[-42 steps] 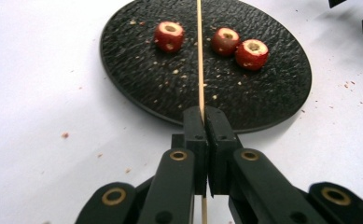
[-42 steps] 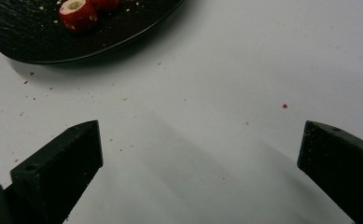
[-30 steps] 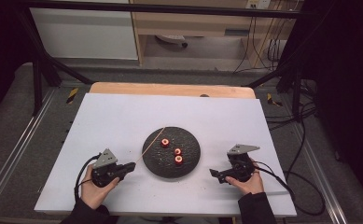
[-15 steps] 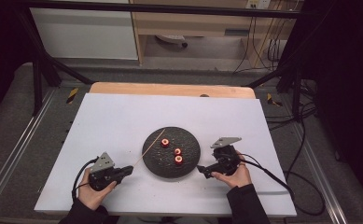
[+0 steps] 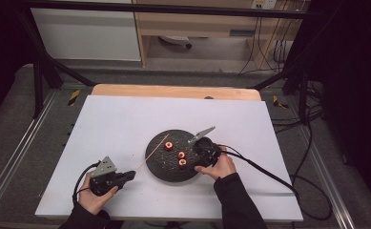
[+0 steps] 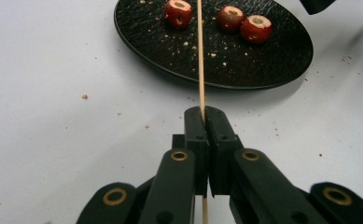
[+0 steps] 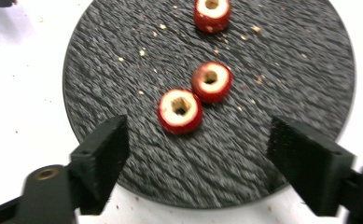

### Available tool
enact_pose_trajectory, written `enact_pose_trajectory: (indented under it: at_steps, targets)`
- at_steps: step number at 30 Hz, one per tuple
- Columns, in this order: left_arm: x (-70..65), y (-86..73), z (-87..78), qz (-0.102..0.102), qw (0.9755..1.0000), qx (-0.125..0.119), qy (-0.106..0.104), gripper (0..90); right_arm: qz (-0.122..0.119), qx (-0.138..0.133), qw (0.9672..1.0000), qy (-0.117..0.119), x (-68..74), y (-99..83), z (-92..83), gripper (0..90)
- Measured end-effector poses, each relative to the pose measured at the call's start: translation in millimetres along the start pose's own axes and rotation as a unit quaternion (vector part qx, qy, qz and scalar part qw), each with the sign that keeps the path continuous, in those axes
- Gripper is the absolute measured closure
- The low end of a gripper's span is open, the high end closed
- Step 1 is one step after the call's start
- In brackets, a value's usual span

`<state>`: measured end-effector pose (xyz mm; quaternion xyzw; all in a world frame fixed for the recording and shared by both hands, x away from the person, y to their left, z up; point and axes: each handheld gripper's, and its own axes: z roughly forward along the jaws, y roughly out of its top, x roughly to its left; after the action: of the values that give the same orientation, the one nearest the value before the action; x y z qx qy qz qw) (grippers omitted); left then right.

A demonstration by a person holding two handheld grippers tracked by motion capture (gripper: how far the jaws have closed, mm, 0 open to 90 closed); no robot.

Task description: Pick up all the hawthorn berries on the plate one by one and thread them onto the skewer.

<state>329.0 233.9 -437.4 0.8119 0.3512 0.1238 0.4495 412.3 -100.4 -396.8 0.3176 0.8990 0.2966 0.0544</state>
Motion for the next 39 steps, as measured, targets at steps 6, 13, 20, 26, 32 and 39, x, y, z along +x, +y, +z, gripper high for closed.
enact_pose_trajectory:
  at_steps: [6,13,20,26,32,39]
  targets:
    - [-0.2,-0.1,0.5,0.002,1.0,0.003,-0.003,88.1,-0.003,0.037,0.9991,0.02,1.3,15.7,12.2,33.8]
    - [-0.4,-0.1,0.4,0.002,1.0,0.004,-0.005,88.1,0.013,0.068,0.9971,0.031,0.6,26.6,25.2,45.9]
    - [-0.4,-0.1,0.9,0.002,0.9999,0.006,-0.008,88.1,0.019,0.091,0.9949,0.038,-2.6,28.9,32.6,54.8]
    - [-0.9,0.1,1.8,0.003,0.9999,0.008,-0.009,88.1,0.016,0.097,0.9945,0.038,-2.6,30.2,32.8,56.5]
    - [-1.2,0.2,1.8,0.003,0.9999,0.009,-0.009,88.1,0.017,0.106,0.9935,0.039,-0.7,29.7,33.7,59.1]
    - [-1.2,0.3,1.9,0.003,0.9999,0.009,-0.009,88.1,0.015,0.107,0.9934,0.038,-0.6,28.8,38.8,59.1]
